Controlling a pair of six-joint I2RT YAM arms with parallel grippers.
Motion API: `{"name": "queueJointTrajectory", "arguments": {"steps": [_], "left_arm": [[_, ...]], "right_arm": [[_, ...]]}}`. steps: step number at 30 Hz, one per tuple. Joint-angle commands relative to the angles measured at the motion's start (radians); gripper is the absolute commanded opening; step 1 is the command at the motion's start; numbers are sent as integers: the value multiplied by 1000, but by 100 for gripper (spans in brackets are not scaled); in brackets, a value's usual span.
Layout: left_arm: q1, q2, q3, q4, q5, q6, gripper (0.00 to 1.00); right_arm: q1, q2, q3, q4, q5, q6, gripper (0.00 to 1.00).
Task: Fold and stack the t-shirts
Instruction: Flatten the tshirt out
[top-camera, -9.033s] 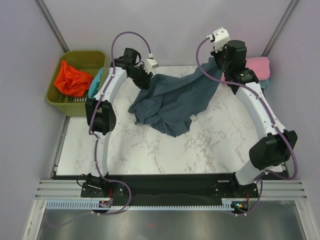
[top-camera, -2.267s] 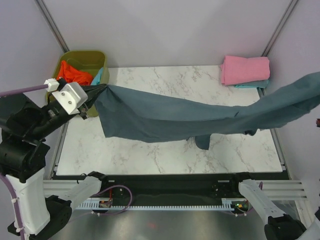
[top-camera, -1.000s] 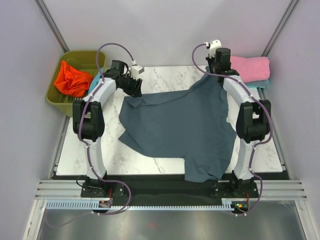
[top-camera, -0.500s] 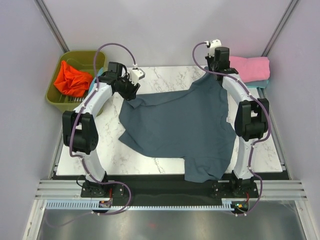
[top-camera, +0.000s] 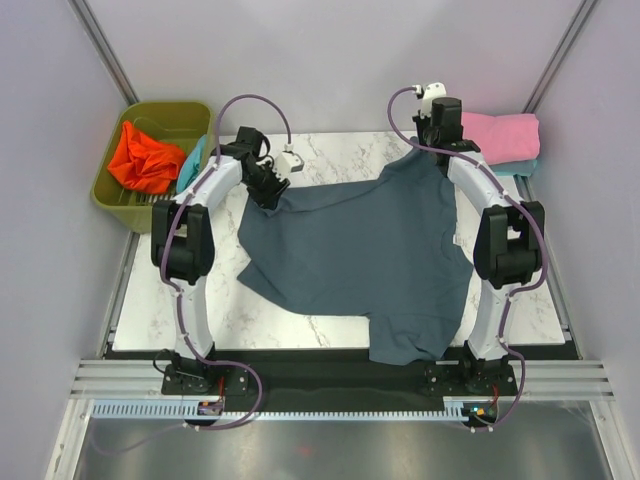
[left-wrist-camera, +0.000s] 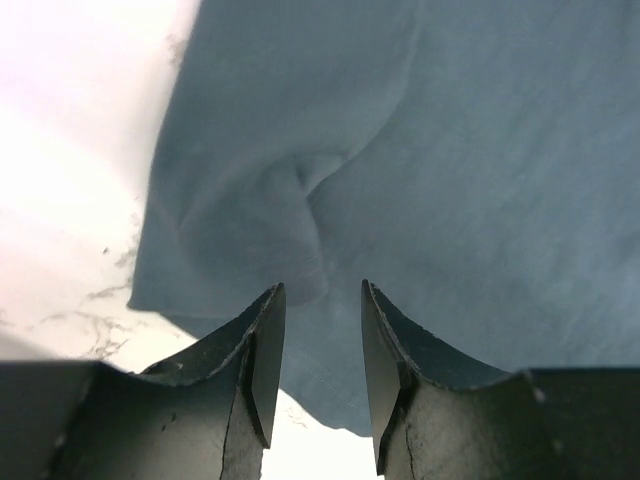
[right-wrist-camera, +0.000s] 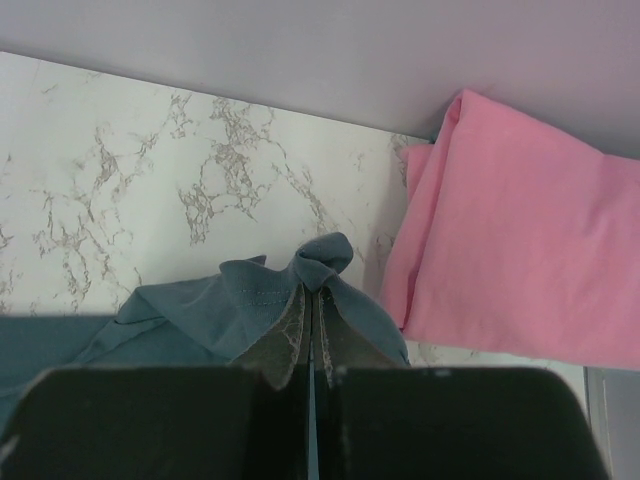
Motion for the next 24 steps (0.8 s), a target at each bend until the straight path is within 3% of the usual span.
{"name": "queueJointTrajectory", "arguments": {"steps": [1,12,15,24], "left_arm": [[-50,-10,53,-65,16,59,44],[-63,31,14,-115,5,39,44],[-57,72,39,-111,-32,38,48],[-43,174,166,-91,-99,32,49]], "right_arm": [[0,-52,-6,37,-4,13,0],[0,-42,2,37,-4,14,0],[2,-41,6,37,-8,16,0],[2,-56,-12,37,-3,8,0]]}}
